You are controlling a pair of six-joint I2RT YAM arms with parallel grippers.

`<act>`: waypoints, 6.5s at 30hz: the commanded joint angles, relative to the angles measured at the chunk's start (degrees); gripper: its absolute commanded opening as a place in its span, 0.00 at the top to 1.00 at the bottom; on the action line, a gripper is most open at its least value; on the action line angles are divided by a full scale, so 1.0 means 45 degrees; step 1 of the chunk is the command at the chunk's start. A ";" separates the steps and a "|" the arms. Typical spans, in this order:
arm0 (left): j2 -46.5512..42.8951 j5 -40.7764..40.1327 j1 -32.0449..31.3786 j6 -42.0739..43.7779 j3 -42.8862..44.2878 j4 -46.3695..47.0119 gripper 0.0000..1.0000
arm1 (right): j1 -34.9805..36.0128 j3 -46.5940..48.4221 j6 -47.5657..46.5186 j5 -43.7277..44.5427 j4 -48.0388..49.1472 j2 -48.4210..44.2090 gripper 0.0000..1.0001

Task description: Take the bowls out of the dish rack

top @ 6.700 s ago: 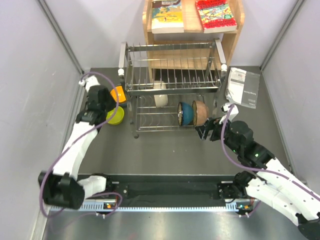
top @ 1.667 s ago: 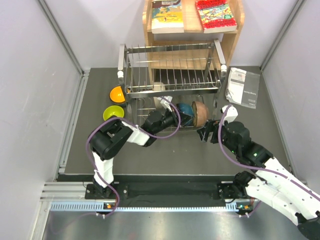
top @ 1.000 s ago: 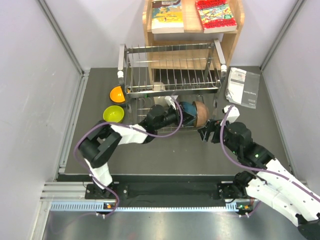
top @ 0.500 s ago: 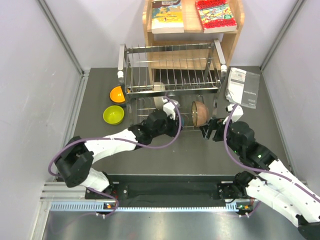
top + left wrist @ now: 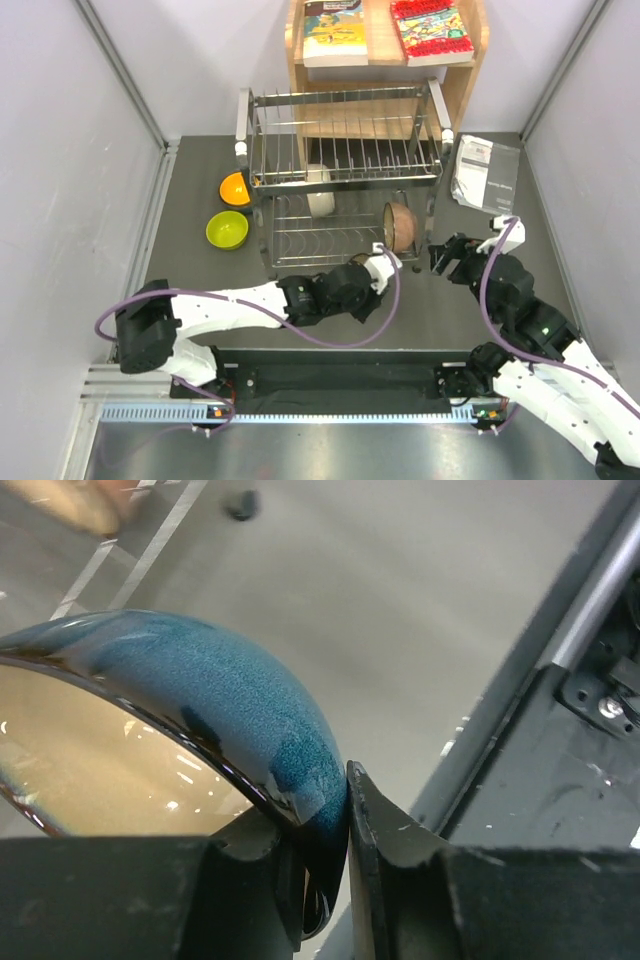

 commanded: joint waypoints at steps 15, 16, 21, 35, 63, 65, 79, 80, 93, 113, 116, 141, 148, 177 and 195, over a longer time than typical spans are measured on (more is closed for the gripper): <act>0.5729 -0.0235 -0.1940 0.2358 0.6247 0.0206 1.00 | -0.0118 0.1761 0.2125 0.3078 -0.4126 -0.1400 0.22; 0.6025 -0.0255 -0.1940 0.2456 0.6543 0.0031 1.00 | -0.0118 0.1801 0.2205 0.3198 -0.4264 -0.1362 0.22; 0.8154 -0.0119 -0.1940 0.2808 0.9156 -0.1005 1.00 | -0.0118 0.1957 0.2965 0.3880 -0.4792 -0.0835 0.22; 1.0908 -0.0372 -0.1842 0.3258 1.2111 -0.2391 1.00 | -0.0119 0.2308 0.3378 0.4899 -0.4598 -0.0579 0.22; 1.1749 -0.1290 -0.1471 0.3804 1.2715 -0.2840 0.50 | -0.0099 0.5766 0.0995 0.5641 -0.4403 0.0826 0.22; 1.1906 -0.1251 -0.1413 0.3844 1.3147 -0.3096 0.49 | -0.0118 0.5747 0.0800 0.5699 -0.4285 0.0826 0.22; 0.7141 -0.1193 -0.0905 0.3394 0.8186 0.1650 0.38 | -0.0138 0.5278 0.0761 0.5058 -0.3914 0.1685 0.20; 0.7180 -0.1173 -0.0866 0.3395 0.8283 0.1612 0.38 | -0.0138 0.5220 0.0741 0.4919 -0.3740 0.1763 0.20; 0.6009 -0.0684 -0.0826 0.3063 0.6820 0.3351 0.39 | -0.0138 0.4165 0.0075 0.3785 -0.2683 0.1431 0.20; 0.2456 -0.2988 -0.0203 0.1580 0.2020 0.6142 0.38 | -0.0663 0.2761 0.0682 0.3357 -0.1516 0.2192 0.21; 0.1557 -0.3224 0.0110 0.1364 0.1042 0.6397 0.38 | -0.1578 0.1862 0.0643 0.1992 -0.0850 0.2563 0.21; -0.1277 -0.4356 0.0424 0.0289 -0.1931 0.6202 0.39 | -0.4865 -0.1266 0.2049 -0.3091 -0.1158 0.2622 0.15; -0.1277 -0.4356 0.0424 0.0192 -0.1950 0.6085 0.39 | -0.4904 -0.1673 0.2537 -0.3558 -0.1179 0.3306 0.17; -0.0457 -0.4024 0.0424 -0.0082 -0.1794 0.6045 0.41 | -0.5020 0.0159 0.3241 -0.0516 -0.2350 0.3580 0.21; -0.0261 -0.3712 0.0424 -0.0668 -0.1911 0.5713 0.42 | -0.6661 -0.1032 0.1600 -0.1839 -0.1354 0.4009 0.14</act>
